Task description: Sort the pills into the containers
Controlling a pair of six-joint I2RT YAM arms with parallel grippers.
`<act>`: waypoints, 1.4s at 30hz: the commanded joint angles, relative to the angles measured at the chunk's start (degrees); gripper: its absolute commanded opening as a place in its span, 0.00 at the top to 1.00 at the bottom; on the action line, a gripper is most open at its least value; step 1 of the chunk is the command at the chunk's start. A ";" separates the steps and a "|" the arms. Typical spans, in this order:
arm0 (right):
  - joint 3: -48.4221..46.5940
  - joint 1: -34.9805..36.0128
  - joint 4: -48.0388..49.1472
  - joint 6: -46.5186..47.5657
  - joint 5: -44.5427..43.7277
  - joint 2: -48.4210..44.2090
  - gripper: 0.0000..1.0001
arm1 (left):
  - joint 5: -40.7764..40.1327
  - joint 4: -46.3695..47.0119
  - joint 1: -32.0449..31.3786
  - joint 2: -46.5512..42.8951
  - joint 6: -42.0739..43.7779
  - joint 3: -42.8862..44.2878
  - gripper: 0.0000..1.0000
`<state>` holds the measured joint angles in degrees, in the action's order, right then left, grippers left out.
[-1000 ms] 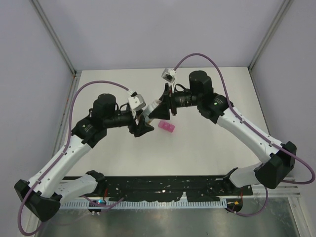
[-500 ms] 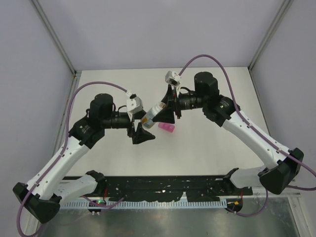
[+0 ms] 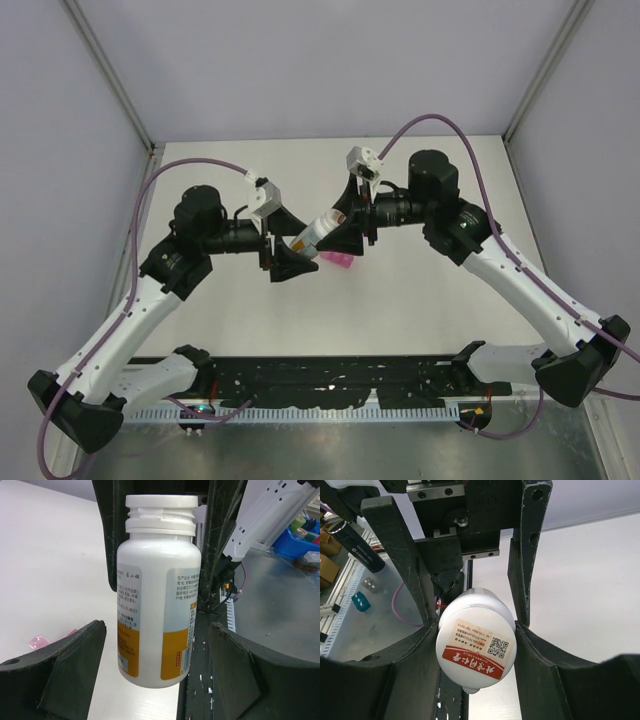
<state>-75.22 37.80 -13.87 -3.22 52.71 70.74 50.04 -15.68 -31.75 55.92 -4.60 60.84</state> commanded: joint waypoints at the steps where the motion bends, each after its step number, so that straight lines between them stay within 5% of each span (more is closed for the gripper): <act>1: -2.91 0.08 5.69 -3.10 1.52 -1.31 0.94 | 2.69 9.25 0.28 0.86 -4.79 0.68 0.14; 42: -6.52 -2.38 9.12 -8.02 2.66 -0.25 0.95 | 3.92 27.72 2.57 -0.64 -18.25 -4.50 0.32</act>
<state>-80.53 35.90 -9.74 -9.65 54.17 71.92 52.62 8.36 -29.50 56.64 -21.89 56.64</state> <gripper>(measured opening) 0.582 0.689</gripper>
